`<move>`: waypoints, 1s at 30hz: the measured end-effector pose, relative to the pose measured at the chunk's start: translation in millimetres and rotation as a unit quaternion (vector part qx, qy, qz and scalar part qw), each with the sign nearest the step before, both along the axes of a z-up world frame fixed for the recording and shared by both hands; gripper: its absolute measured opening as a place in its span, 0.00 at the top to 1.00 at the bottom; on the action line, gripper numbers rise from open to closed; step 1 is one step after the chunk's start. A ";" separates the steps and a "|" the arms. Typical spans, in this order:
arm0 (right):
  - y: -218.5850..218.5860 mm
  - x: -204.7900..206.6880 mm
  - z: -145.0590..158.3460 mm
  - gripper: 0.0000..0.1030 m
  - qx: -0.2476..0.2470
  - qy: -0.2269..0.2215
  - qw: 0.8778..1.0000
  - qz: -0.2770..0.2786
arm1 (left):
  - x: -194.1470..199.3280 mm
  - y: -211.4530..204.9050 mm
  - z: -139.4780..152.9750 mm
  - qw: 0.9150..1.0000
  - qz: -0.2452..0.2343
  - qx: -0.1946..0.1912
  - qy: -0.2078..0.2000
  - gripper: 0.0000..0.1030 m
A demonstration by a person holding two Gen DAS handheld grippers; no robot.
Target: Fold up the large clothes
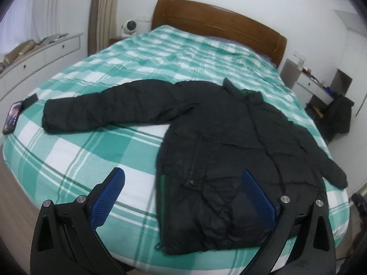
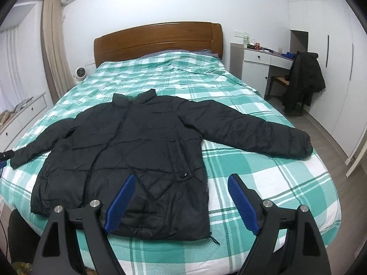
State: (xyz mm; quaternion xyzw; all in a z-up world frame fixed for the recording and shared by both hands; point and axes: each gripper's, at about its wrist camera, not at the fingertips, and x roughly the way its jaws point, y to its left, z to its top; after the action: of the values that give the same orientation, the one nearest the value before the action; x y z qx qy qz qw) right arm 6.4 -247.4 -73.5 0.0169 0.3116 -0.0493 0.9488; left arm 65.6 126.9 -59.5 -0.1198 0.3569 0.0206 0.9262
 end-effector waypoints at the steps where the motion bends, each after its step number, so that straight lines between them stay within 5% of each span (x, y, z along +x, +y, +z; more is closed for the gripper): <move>1: -0.7 -1.1 2.6 0.18 0.004 -0.010 1.000 0.003 | -2.4 -3.0 -1.1 1.000 -0.006 -0.002 -0.005 0.02; 6: -0.2 -14.5 19.7 0.07 0.004 -0.090 0.996 0.016 | -9.4 -9.9 -7.7 1.000 -0.014 -0.019 0.000 0.02; 12: 5.8 -18.6 16.5 0.00 -0.008 -0.098 0.995 0.036 | -19.2 -18.6 -20.8 0.998 -0.030 -0.045 0.018 0.02; 16: 12.7 -23.5 13.9 0.00 -0.008 -0.116 0.991 0.065 | -11.3 -32.8 -27.6 0.996 -0.068 0.009 0.062 0.02; 21: 13.3 -15.8 7.7 0.00 0.020 -0.066 0.995 0.075 | -17.1 -35.7 -18.9 0.994 -0.061 0.079 0.045 0.02; 26: 11.2 -7.4 -1.4 0.00 -0.009 -0.012 0.999 0.032 | -16.7 -22.9 -10.6 0.997 -0.058 0.033 0.039 0.02; 30: 7.7 -8.8 -9.5 0.00 -0.014 0.012 0.999 0.026 | -14.7 -21.4 -13.3 0.997 -0.046 0.053 0.044 0.02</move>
State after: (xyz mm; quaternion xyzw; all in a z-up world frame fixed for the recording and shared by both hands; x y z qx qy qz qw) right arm -2.4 -239.8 -83.0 -0.0055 0.3229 -0.0291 0.9460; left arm 50.9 105.5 -72.8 -0.0526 0.4005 0.0022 0.9148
